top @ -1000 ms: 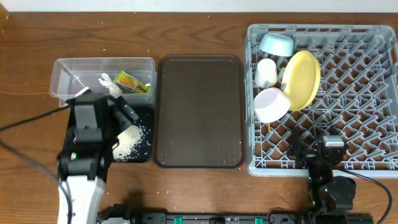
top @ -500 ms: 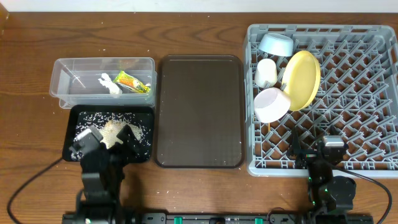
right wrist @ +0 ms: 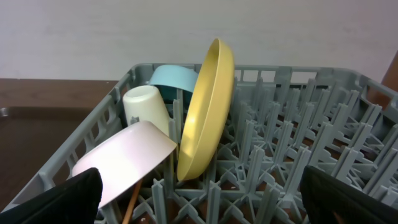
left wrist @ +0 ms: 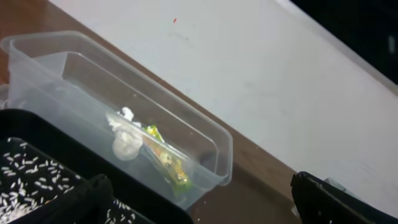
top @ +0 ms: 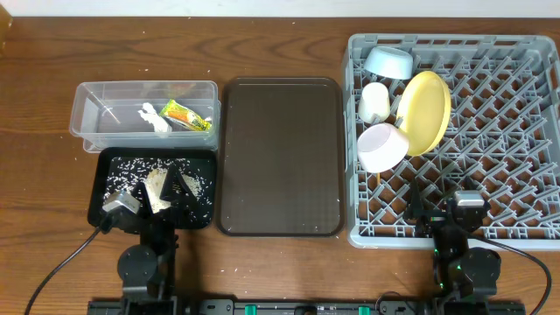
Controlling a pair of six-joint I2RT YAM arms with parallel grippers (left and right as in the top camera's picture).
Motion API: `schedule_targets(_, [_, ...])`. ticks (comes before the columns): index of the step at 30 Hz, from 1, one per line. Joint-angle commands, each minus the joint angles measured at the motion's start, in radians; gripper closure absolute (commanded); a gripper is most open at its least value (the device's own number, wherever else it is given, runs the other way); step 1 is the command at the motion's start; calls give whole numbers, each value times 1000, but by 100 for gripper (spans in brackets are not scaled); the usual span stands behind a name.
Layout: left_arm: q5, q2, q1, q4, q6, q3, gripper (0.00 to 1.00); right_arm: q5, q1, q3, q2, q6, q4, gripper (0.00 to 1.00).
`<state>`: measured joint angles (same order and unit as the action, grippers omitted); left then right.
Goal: Sort waste into correct bins and load items into the dishwasher rack
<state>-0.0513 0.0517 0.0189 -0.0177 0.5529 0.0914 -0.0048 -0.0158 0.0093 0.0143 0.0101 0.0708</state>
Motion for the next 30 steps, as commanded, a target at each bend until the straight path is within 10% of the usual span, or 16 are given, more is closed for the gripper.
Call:
schedule_targets(1, [17, -17, 4, 8, -5, -29, 5, -4, 9, -4, -8, -15, 2, 2])
schedule_targets(11, [18, -50, 4, -11, -30, -87, 5, -4, 9, -4, -8, -15, 2, 1])
schedule_targets(22, [70, -50, 4, -52, -561, -87, 5, -4, 9, -4, -8, -15, 2, 1])
schedule_targets(30, [67, -50, 4, -52, -700, -87, 5, -4, 9, -4, -8, -15, 2, 1])
